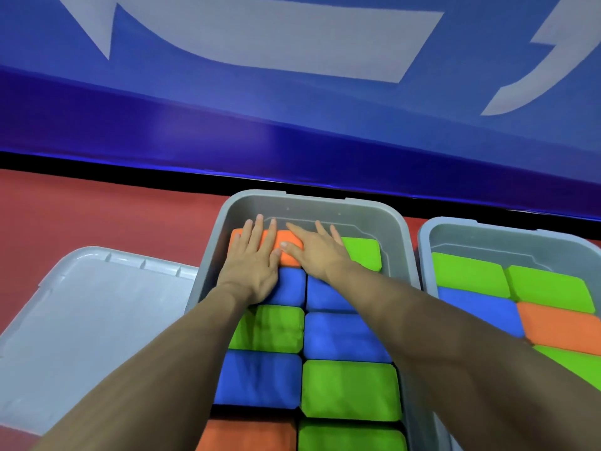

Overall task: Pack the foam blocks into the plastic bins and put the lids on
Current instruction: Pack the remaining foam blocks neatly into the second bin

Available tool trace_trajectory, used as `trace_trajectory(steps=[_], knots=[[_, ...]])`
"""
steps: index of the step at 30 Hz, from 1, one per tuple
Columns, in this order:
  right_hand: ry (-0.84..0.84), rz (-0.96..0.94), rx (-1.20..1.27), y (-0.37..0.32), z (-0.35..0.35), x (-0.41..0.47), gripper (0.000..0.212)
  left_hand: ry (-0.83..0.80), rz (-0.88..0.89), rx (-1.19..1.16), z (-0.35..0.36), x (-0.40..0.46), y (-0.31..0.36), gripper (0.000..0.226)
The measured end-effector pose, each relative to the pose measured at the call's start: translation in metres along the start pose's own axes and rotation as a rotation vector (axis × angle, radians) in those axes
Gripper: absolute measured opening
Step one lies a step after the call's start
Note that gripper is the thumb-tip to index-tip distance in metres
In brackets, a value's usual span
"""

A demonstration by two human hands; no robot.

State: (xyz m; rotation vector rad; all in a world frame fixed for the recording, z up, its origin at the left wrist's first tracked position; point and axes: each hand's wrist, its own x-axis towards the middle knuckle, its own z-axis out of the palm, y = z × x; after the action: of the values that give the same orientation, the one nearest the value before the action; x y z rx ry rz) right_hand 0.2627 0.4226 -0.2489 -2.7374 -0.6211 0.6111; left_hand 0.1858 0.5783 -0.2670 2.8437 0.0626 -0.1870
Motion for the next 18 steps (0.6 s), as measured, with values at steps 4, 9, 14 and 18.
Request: trace_trajectory(steps=[4,9,14,18], knots=[[-0.019,-0.116,-0.118,0.024,-0.006,-0.007,0.070,0.009,-0.013,0.035,0.013,-0.003,-0.007,0.081],[0.070,0.074,-0.196,0.071,-0.001,-0.020,0.073,0.037,-0.054,0.003,0.019,0.002,-0.002,0.072],[0.273,0.045,-0.223,0.072,0.018,-0.025,0.065,0.061,-0.086,0.033,0.019,0.007,0.004,0.074],[0.379,0.069,-0.203,0.076,0.021,-0.030,0.059,0.076,-0.100,0.066,0.021,0.016,0.012,0.074]])
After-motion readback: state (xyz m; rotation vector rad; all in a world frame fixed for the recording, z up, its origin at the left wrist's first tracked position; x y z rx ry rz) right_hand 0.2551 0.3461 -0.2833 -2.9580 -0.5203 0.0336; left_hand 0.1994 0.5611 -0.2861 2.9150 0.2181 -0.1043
